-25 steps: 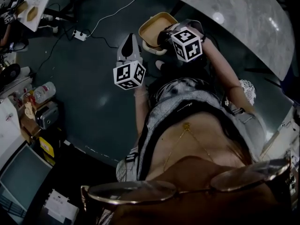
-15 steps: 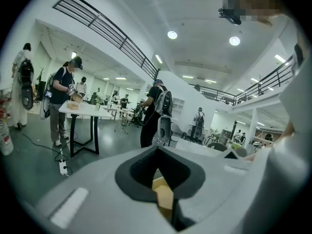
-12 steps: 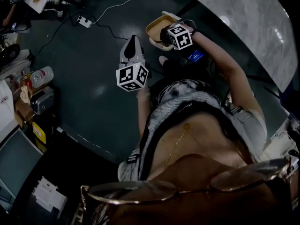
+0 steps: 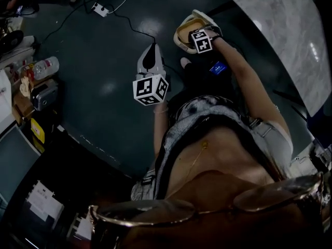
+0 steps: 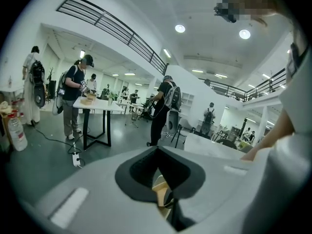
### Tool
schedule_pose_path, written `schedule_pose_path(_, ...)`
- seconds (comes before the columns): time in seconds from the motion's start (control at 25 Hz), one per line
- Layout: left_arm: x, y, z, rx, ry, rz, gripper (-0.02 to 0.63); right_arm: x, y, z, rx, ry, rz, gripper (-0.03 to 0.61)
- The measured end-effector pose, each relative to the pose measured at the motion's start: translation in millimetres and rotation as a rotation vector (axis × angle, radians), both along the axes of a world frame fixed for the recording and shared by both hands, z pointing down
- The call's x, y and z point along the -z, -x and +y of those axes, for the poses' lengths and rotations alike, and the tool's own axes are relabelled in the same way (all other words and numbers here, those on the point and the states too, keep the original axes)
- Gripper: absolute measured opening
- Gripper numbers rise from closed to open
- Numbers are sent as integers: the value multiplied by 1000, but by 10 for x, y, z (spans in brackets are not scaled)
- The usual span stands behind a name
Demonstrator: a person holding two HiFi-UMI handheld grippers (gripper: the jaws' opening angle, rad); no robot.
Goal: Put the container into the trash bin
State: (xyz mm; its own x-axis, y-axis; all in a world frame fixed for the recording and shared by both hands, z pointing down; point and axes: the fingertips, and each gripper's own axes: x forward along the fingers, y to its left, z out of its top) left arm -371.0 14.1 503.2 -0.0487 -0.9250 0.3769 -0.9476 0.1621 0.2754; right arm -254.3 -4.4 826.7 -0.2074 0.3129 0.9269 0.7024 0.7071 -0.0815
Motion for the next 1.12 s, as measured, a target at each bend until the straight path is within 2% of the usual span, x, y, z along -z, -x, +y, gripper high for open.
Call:
schedule_pose_path(0.32,-127,60,91,26,27,7,0,-415,-50,-37,7,-26,79,38)
schedule_pose_path(0.36,-126,76,116,30,28,8,0,-438,-52,-47,-4,-29,87,48)
schedule_pose_path(0.44,-112,101,158,32,31,9,0,-441,-60,-54,-30,-26,100,144)
schedule_pose_path(0.48,-107,106,173,32,33,8,0,-431,-66,-50,-40,-23,104,150)
schedule_pose_path(0.56,-123,97,189,30,36,9,0,-417,-78,-32,-51,-14,102,147)
schedule_pose_path(0.64,-171,66,172,26,39,15,0,-410,-83,-30,-63,-5,90,118)
schedule_pose_path(0.76,-236,19,102,10,44,23,0,-364,-59,-66,-94,10,65,22)
schedule_pose_path(1.12,-295,-115,-42,-59,28,39,0,155,156,-109,-234,85,-65,21)
